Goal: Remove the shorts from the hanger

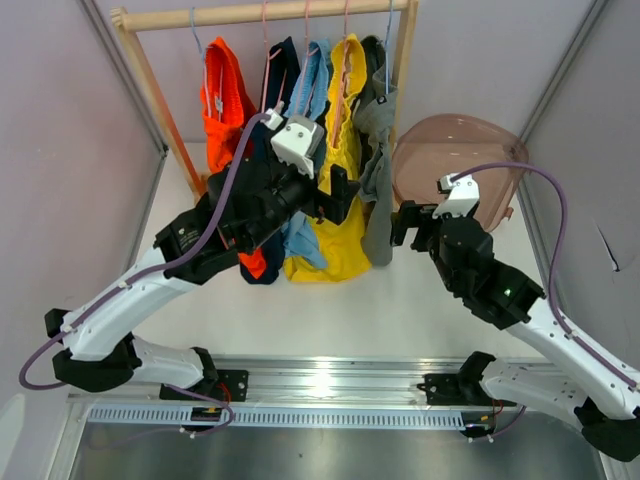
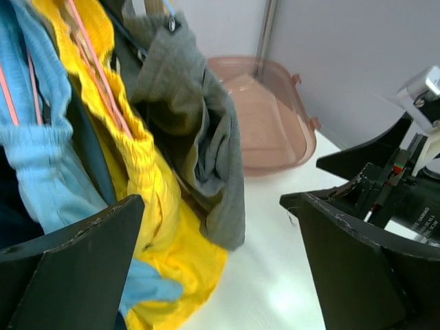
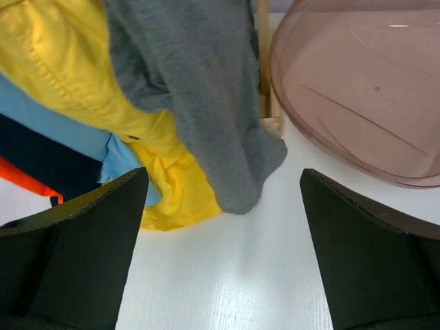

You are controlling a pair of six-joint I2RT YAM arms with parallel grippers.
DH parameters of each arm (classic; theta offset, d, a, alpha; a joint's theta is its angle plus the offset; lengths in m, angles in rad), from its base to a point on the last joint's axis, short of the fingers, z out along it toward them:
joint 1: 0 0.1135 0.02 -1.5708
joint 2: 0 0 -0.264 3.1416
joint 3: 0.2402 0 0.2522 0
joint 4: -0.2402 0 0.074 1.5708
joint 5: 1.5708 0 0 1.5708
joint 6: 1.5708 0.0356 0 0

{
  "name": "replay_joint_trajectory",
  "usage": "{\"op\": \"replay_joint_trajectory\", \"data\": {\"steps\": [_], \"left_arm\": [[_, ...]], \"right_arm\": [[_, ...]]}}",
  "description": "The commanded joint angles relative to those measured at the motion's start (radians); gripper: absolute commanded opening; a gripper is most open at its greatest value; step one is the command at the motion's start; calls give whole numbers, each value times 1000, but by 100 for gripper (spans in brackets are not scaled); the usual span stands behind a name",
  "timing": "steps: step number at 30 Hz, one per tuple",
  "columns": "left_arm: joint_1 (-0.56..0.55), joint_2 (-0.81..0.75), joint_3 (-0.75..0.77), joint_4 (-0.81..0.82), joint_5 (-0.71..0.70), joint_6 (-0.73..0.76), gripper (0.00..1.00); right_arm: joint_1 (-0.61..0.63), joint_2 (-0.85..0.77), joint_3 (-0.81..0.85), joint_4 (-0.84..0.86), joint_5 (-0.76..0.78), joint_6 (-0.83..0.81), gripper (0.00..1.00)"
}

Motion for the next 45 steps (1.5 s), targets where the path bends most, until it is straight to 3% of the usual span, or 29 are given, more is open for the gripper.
{"op": "replay_joint_trajectory", "data": {"steps": [1, 5, 7, 8, 11, 13, 14, 16, 19, 23, 34, 40, 45], "left_arm": [[-8, 26, 55, 123, 43, 66, 99], [-8, 70, 93, 257, 77, 152, 99], [13, 228, 367, 143, -7, 155, 99], [29, 310, 585, 69, -3, 148, 99], [92, 610, 984, -70, 45, 152, 97], [119, 644, 954, 67, 46, 184, 94], [130, 630, 810, 135, 56, 186, 92], [177, 621, 731, 252, 82, 142, 89], [240, 691, 767, 240, 129, 57, 87], [254, 786, 761, 356, 192, 83, 88], [259, 865, 784, 564, 16, 152, 86], [273, 865, 792, 596, -9, 151, 74], [283, 885, 790, 582, -10, 148, 72]], "right_arm": [[-52, -39, -8, 18, -3, -16, 99], [-63, -87, -38, 18, -3, -31, 100], [-71, -97, -36, -12, 9, -33, 99], [-78, -100, -36, -23, 15, -33, 99], [-88, -116, -34, -66, 29, -14, 99], [-92, -130, -38, -92, 30, 0, 99], [-92, -143, -39, -98, 26, 10, 100], [-94, -160, -41, -131, 24, 24, 99], [-92, -194, -45, -172, 15, 53, 99], [-94, -229, -64, -217, 3, 79, 99], [-86, -266, -68, -281, -25, 133, 100], [-78, -251, -71, -283, -34, 136, 100], [-75, -248, -73, -281, -34, 135, 99]]}}
